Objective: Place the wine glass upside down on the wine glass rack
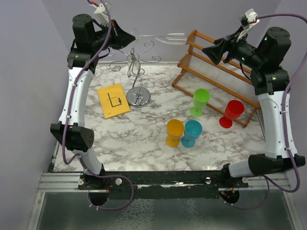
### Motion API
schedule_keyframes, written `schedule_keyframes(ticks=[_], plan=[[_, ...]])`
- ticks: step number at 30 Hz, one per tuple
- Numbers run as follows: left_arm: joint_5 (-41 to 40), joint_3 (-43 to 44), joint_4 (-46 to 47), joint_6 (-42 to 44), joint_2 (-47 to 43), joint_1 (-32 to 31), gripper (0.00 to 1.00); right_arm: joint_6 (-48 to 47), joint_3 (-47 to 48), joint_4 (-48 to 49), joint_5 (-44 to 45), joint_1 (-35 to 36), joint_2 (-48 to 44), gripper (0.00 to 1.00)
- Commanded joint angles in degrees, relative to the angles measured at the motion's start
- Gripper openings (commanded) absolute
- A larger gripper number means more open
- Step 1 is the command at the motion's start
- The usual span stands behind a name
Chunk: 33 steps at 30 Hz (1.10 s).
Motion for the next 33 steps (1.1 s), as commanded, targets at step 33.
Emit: schedule_keyframes(ticks=[33], plan=[[-48.17, 20.68, 7.90, 65.46, 8.70, -9.80, 0.00, -24.64, -8.08, -12.38, -7.51, 0.13, -2.37, 0.94]])
